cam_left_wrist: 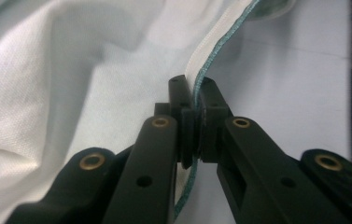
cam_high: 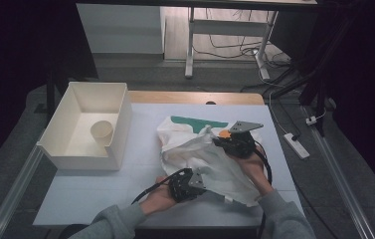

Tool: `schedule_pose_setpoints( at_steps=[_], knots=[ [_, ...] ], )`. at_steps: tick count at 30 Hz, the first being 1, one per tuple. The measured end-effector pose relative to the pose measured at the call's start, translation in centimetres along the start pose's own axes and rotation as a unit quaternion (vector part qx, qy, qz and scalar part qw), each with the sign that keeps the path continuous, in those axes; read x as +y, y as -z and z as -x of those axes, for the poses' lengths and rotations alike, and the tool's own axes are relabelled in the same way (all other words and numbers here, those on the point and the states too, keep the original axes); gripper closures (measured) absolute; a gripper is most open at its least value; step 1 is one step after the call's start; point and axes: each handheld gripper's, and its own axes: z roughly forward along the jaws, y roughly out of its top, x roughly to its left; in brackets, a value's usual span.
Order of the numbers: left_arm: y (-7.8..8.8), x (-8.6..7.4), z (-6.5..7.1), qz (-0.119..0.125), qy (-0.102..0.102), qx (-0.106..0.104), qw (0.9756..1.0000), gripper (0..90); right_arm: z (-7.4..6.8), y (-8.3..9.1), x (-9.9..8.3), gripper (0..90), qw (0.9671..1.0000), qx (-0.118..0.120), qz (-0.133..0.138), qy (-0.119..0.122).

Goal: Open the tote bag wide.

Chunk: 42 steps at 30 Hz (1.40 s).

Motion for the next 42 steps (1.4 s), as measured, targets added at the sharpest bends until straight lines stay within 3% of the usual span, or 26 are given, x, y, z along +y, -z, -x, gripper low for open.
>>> schedule_pose_setpoints(
  at_steps=[5,10,16,22,29,38,42],
  knots=[
    [2.7,-0.4,2.0,0.03,-0.017,-0.008,0.9994,86.4,-0.6,1.0,1.0,86.8,0.9999,0.001,0.005,0.015],
    [4.4,-0.8,2.8,0.049,-0.011,-0.021,0.9985,86.4,-1.2,1.3,1.8,86.8,0.9996,0.008,0.002,0.027],
    [6.2,-0.4,4.1,0.074,-0.025,-0.02,0.9967,86.4,-1.9,1.6,3.0,86.7,0.9986,0.005,-0.001,0.053],
    [6.1,-0.6,3.5,0.078,-0.01,-0.03,0.9965,86.3,-1.4,0.9,3.2,86.6,0.9983,-0.008,-0.004,0.058],
    [5.6,-0.5,3.2,0.073,-0.008,-0.03,0.9968,86.3,1.0,-0.9,2.6,86.6,0.9992,-0.024,-0.011,0.03],
    [5.2,-0.6,2.7,0.072,-0.006,-0.026,0.9971,86.3,3.1,-3.5,2.5,86.6,0.9985,-0.044,-0.021,0.023],
    [5.0,-0.7,2.6,0.067,-0.006,-0.027,0.9973,86.3,3.7,-5.0,1.7,86.6,0.998,-0.046,-0.041,0.014]
  ],
)
